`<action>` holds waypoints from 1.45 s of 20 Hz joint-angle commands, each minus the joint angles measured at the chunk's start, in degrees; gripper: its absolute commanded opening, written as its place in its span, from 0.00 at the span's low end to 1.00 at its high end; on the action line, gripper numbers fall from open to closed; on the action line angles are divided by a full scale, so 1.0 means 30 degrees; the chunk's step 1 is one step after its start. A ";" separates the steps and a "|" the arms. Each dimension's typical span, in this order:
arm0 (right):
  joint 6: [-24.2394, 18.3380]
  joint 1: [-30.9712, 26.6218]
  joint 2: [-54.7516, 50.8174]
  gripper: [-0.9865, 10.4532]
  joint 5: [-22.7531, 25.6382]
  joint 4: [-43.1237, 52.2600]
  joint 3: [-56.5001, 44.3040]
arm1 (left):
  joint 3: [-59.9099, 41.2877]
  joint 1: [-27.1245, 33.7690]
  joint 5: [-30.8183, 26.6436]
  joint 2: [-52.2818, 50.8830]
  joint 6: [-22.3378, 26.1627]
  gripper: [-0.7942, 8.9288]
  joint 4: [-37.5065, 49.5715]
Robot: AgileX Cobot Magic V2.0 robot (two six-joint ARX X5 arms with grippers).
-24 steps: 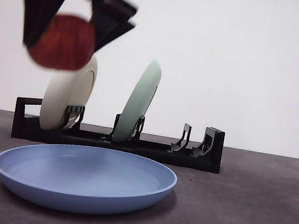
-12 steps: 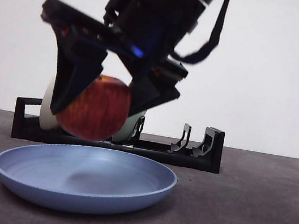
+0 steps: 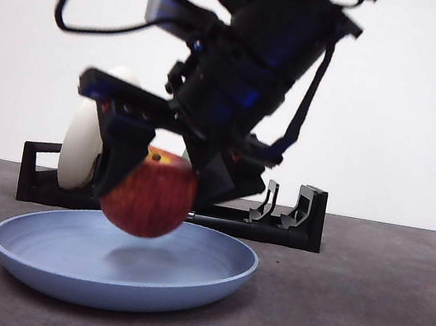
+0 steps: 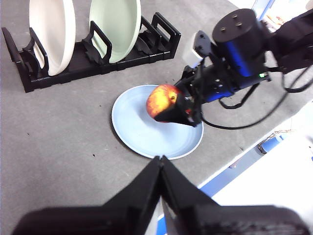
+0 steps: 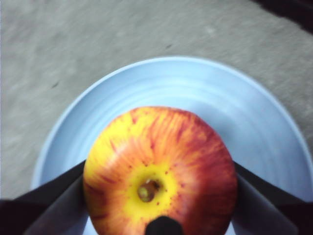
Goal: Take the blue plate from the plate rack,put the plate on the table,take the apple from the table,put the apple in the plate
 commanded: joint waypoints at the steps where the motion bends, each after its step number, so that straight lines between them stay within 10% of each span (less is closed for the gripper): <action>1: 0.0408 -0.0204 0.0765 0.08 -0.0226 0.0175 -0.0189 | -0.0036 0.0051 -0.0036 -0.0087 -0.0270 0.07 0.0095; 5: 0.0532 -0.0248 0.1326 0.09 -0.0423 0.0175 -0.0189 | -0.0044 0.0044 -0.0284 -0.0087 -0.0255 0.07 0.0095; 11: 0.0838 -0.0240 0.1523 0.48 -0.0423 0.0058 -0.0189 | -0.0044 0.0044 -0.0328 -0.0087 -0.0255 0.07 0.0095; 29: 0.0517 0.0430 -0.6076 0.47 0.1443 -0.4561 0.0160 | -0.0051 0.0036 -0.0175 -0.0080 -0.0197 0.07 0.0102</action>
